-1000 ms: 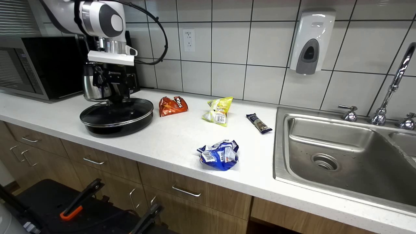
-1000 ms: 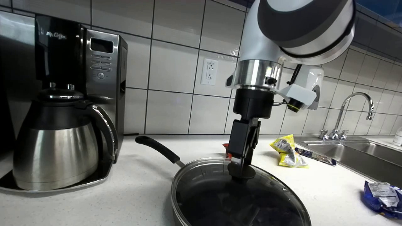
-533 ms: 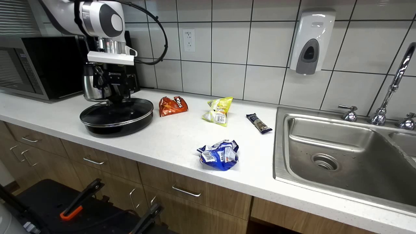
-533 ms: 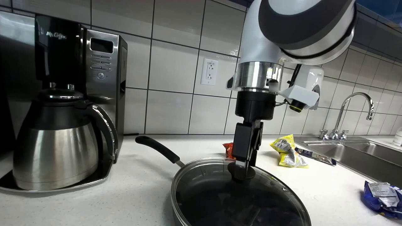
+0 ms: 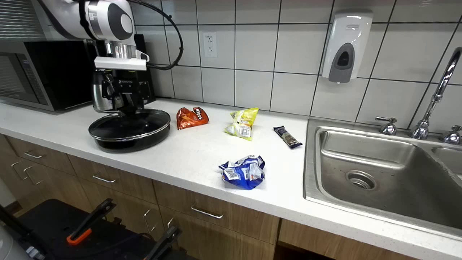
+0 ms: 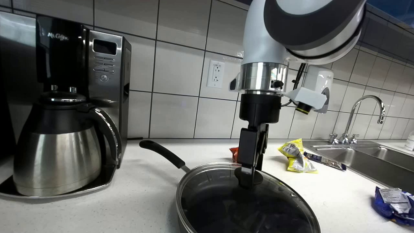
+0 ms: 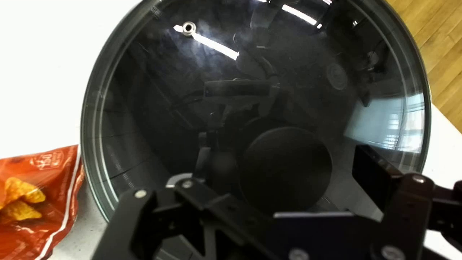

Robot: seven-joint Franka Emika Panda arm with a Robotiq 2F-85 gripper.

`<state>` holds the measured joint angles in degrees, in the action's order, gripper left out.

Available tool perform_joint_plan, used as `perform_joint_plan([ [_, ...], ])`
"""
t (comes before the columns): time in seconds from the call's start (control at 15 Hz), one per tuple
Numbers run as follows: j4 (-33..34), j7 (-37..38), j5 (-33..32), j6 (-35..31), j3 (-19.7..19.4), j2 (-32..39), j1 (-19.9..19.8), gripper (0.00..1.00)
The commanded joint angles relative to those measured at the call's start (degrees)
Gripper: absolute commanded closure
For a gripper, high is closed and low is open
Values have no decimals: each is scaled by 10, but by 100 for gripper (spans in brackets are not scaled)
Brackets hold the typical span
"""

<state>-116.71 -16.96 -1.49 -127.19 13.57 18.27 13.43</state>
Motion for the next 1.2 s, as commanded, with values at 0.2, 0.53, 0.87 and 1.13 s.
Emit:
perform_joint_plan([
  [0.2,23,17,-13,16,2,15,6,0],
  [0.53,28,21,-19,16,0,20,8,0],
  [0.87,27,24,-23,15,-1,18,8,51],
  [1.13,23,24,-22,13,0,10,7,61],
])
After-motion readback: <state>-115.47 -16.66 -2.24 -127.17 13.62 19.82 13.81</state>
